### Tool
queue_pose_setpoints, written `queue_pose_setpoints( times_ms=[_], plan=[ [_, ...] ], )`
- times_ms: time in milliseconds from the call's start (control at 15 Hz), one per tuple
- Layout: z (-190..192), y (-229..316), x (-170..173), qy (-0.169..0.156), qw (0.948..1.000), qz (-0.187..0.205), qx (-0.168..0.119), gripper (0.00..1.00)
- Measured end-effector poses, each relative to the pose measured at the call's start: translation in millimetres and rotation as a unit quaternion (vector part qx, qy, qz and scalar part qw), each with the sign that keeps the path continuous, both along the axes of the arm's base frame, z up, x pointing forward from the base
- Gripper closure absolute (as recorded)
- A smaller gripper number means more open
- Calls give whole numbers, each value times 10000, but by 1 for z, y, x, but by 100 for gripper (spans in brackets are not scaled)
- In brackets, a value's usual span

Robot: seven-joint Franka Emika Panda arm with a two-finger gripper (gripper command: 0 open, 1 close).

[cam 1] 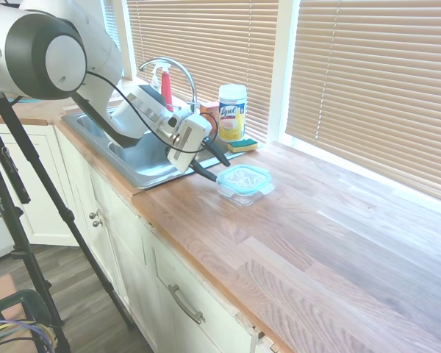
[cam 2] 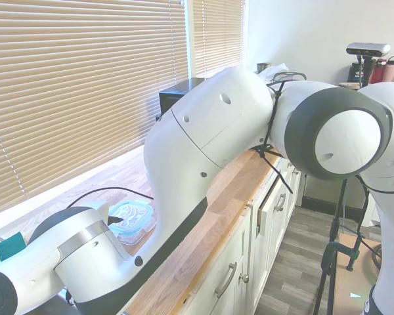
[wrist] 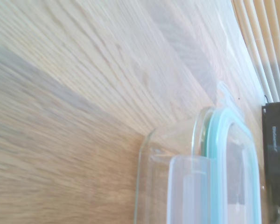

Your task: Uncover the lid of the food container

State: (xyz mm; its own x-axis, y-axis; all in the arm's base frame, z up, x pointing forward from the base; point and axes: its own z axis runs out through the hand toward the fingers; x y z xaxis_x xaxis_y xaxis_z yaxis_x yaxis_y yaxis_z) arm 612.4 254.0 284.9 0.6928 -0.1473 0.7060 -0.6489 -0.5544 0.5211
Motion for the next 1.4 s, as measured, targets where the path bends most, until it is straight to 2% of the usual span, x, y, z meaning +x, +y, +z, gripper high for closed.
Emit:
queue_pose_setpoints(
  times_ms=[533,867,1267,1400],
  plan=[
    [1,-3,0,19,10000,-59,3,100],
    [18,-6,5,45,9996,-185,212,100],
    [29,-8,5,58,9991,-242,331,100],
    [35,-10,6,55,9979,-319,562,100]
  ],
)
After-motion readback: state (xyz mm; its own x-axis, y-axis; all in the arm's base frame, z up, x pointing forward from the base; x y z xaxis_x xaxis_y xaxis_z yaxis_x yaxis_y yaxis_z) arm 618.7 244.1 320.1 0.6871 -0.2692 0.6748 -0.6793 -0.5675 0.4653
